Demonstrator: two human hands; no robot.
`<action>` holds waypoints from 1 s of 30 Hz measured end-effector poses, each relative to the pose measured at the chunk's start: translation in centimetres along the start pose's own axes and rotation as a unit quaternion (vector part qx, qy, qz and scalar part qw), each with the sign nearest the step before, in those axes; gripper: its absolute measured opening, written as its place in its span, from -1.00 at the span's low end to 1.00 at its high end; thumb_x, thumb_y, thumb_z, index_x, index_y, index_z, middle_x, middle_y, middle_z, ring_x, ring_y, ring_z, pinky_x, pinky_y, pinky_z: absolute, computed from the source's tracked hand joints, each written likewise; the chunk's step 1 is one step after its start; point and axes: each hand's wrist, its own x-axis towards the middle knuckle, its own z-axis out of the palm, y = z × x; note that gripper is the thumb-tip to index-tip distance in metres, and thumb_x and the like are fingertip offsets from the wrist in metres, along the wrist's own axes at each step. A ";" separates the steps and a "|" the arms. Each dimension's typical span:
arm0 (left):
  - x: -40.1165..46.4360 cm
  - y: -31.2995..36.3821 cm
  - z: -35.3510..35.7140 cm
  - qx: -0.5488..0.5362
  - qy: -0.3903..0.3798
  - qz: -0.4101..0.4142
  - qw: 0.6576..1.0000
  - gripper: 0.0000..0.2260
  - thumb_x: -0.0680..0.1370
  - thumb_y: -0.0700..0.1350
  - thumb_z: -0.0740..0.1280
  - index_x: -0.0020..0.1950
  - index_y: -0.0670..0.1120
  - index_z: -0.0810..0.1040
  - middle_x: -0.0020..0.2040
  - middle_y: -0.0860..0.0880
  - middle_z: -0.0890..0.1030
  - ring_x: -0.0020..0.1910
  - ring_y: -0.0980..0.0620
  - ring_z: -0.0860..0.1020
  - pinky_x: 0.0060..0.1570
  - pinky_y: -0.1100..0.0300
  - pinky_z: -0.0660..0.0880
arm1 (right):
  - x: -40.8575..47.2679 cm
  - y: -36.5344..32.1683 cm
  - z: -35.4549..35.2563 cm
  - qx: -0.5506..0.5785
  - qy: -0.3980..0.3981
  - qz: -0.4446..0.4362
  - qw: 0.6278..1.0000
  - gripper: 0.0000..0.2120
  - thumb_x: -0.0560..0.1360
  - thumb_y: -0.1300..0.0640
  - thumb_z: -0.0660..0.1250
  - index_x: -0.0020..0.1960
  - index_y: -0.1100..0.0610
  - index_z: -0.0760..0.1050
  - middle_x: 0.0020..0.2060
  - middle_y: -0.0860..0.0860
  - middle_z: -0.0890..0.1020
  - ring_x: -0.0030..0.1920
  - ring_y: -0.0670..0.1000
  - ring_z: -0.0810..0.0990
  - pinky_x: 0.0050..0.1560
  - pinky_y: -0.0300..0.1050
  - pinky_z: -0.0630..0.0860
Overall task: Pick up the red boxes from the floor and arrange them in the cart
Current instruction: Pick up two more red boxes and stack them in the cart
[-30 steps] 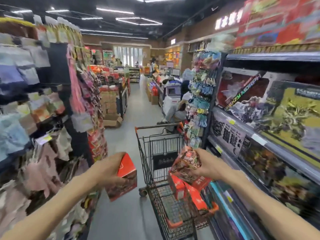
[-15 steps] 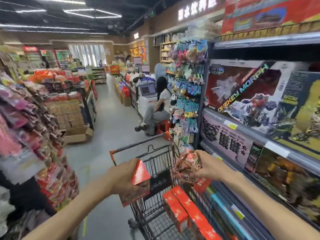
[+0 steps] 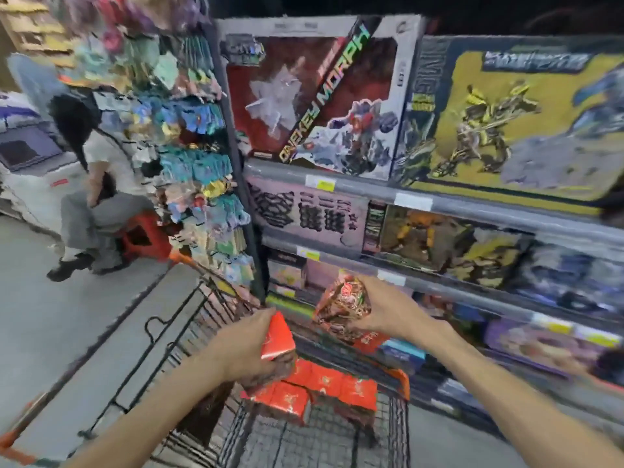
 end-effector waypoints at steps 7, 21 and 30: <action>7.9 0.5 6.3 -0.007 -0.055 0.157 0.986 0.06 0.27 0.66 0.13 0.53 -0.04 0.15 0.34 -0.04 0.47 0.23 -0.09 0.50 0.17 -0.02 0.48 | -5.6 4.2 4.3 0.017 0.018 0.200 0.979 -0.03 0.19 -0.54 0.43 0.47 -0.16 0.24 0.33 -0.10 0.51 0.30 0.01 0.54 0.19 0.07 0.55; 15.2 -0.1 26.9 0.074 -0.161 0.288 0.941 -0.12 0.44 0.36 0.33 0.56 -0.09 0.10 0.48 -0.08 0.34 0.41 -0.15 0.37 0.40 -0.14 0.33 | -10.6 9.2 20.0 0.153 0.058 0.334 0.928 -0.02 0.18 -0.50 0.49 0.46 -0.24 0.17 0.26 -0.17 0.51 0.26 -0.05 0.52 0.26 0.10 0.51; 17.5 -0.4 35.5 0.080 -0.164 0.294 0.938 -0.12 0.43 0.26 0.41 0.58 -0.06 0.07 0.48 -0.05 0.33 0.44 -0.13 0.31 0.46 -0.08 0.23 | -11.3 9.2 27.5 0.126 0.042 0.356 0.925 -0.01 0.23 -0.41 0.52 0.50 -0.19 0.12 0.35 -0.17 0.46 0.31 -0.06 0.48 0.33 0.00 0.46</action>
